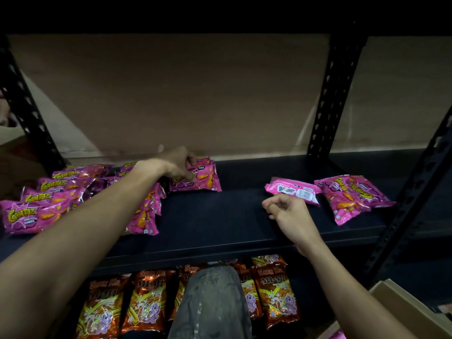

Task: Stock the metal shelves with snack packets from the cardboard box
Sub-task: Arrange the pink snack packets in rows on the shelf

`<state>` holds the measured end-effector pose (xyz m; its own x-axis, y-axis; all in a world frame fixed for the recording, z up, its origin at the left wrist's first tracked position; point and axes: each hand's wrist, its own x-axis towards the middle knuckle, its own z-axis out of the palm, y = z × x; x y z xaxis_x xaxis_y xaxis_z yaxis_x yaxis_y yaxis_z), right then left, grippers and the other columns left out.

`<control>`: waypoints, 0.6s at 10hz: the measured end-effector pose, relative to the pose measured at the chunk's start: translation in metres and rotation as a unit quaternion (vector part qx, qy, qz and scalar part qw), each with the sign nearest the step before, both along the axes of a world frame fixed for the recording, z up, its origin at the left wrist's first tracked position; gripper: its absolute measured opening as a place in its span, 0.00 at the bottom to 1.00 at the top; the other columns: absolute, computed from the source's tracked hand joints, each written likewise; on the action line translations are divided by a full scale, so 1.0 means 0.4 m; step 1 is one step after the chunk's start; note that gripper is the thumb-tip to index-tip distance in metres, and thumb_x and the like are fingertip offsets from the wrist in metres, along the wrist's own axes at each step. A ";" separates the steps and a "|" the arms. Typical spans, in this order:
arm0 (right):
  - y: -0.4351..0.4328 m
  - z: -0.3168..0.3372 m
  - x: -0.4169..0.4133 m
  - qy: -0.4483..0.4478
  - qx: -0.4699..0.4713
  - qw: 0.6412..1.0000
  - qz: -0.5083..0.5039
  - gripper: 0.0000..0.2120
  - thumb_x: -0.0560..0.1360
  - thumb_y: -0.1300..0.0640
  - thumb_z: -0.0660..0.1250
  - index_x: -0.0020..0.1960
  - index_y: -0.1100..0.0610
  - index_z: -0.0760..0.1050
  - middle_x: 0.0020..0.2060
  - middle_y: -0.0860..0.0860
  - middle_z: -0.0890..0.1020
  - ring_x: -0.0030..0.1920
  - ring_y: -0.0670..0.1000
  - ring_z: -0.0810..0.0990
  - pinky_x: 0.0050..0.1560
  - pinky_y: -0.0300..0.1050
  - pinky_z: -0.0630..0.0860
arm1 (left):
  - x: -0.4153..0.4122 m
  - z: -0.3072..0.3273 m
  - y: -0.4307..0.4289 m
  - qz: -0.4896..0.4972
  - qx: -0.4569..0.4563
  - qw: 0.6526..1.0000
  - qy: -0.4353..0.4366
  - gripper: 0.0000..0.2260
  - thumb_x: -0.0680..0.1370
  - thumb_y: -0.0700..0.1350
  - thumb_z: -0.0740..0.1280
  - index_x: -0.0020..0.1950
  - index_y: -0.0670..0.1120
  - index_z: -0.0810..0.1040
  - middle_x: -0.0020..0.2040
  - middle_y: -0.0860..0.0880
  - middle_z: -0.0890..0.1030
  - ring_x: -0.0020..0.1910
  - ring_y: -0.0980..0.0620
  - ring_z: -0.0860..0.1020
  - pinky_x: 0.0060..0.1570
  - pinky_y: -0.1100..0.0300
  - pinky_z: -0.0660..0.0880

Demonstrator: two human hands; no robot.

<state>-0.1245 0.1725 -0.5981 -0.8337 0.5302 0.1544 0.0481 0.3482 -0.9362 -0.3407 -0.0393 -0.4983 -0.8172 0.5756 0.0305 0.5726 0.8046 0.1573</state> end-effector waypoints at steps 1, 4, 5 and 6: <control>-0.001 0.003 0.003 0.000 0.005 1.000 0.000 0.06 0.78 0.60 0.69 0.44 0.52 0.83 0.41 0.47 0.85 0.46 0.47 0.83 0.55 0.50 0.81 | -0.004 -0.007 -0.003 0.003 -0.012 1.000 0.007 0.22 0.70 0.59 0.75 0.59 0.54 0.78 0.53 0.56 0.78 0.61 0.50 0.75 0.69 0.48 0.53; -0.009 0.008 0.013 -0.007 0.009 1.000 -0.003 0.07 0.78 0.59 0.69 0.44 0.52 0.83 0.41 0.47 0.85 0.47 0.46 0.83 0.56 0.49 0.80 | 0.013 -0.013 -0.009 0.010 -0.031 0.998 0.048 0.23 0.71 0.60 0.74 0.61 0.53 0.78 0.61 0.51 0.79 0.66 0.48 0.72 0.68 0.50 0.54; -0.014 0.013 0.015 -0.011 0.011 1.000 -0.003 0.07 0.78 0.60 0.69 0.43 0.52 0.83 0.41 0.47 0.85 0.47 0.46 0.83 0.56 0.50 0.80 | 0.016 -0.019 -0.011 0.015 -0.032 0.998 0.049 0.24 0.71 0.60 0.73 0.64 0.53 0.77 0.66 0.51 0.77 0.69 0.49 0.71 0.71 0.49 0.52; -0.018 0.016 0.015 -0.011 0.012 1.000 -0.002 0.07 0.78 0.60 0.69 0.43 0.52 0.83 0.41 0.47 0.85 0.47 0.46 0.83 0.56 0.50 0.80 | 0.019 -0.024 -0.011 0.014 -0.035 0.998 0.047 0.27 0.71 0.62 0.73 0.66 0.53 0.75 0.70 0.51 0.73 0.71 0.48 0.68 0.71 0.48 0.52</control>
